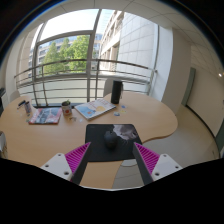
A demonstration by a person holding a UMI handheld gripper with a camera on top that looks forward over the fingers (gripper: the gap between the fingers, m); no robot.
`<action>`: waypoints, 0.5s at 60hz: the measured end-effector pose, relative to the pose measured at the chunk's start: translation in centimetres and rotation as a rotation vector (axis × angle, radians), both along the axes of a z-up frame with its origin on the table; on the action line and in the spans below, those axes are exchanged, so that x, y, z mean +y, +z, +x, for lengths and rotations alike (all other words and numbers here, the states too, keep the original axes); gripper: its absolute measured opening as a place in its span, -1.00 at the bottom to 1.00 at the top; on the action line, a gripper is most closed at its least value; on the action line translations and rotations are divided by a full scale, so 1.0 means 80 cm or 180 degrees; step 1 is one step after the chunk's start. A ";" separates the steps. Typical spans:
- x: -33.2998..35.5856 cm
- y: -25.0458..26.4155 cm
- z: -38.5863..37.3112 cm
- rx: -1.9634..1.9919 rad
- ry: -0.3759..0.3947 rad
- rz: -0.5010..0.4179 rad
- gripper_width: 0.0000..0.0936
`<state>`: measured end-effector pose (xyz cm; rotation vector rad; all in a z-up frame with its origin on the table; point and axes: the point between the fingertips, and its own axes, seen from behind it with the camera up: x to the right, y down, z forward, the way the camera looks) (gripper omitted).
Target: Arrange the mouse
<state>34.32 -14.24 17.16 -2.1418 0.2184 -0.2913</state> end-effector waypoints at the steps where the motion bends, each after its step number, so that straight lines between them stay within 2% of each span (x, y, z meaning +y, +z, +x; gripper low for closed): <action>1: -0.008 0.005 -0.004 -0.0008 0.0001 0.0010 0.81; 18: -0.125 0.043 -0.070 -0.0058 0.0056 0.0035 0.80; 30: -0.161 0.048 -0.084 -0.0090 0.0072 0.0027 0.80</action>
